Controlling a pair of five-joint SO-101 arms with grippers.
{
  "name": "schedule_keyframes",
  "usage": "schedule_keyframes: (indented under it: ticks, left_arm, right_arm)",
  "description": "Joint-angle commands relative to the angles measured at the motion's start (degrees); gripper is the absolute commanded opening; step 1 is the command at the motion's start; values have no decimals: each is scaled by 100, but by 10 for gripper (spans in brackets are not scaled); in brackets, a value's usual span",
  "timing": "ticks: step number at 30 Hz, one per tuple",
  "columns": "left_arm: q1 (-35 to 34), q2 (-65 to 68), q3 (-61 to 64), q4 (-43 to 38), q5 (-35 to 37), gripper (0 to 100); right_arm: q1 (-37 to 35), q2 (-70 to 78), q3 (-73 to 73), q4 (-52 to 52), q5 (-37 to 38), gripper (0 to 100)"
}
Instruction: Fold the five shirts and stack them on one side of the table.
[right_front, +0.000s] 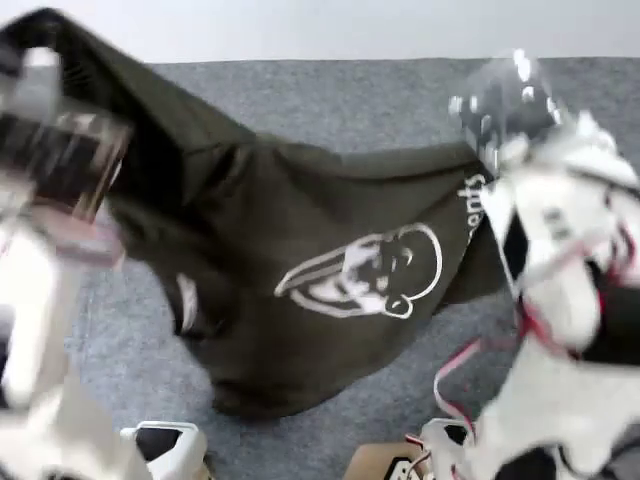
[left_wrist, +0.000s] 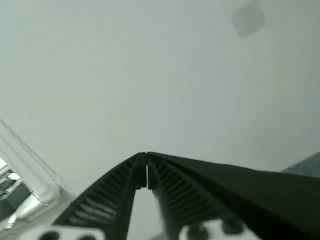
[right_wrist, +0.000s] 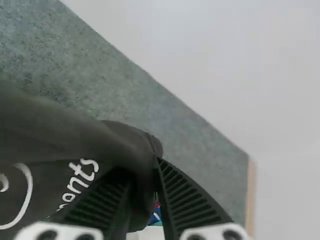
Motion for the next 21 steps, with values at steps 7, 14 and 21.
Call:
schedule_keyframes:
  ticks: [7,14,21]
  left_arm:
    - [-35,1495,1007,-1705,510,3]
    - [-158,3200,971,-2875,677,3]
    - [-378,4413,743,-3648,677,3]
  right_arm:
    - [66,2018,0,-1446,-334,9]
    - [66,3415,-9,-2958,-316,9]
    - [66,4400,-18,-4523,-149,9]
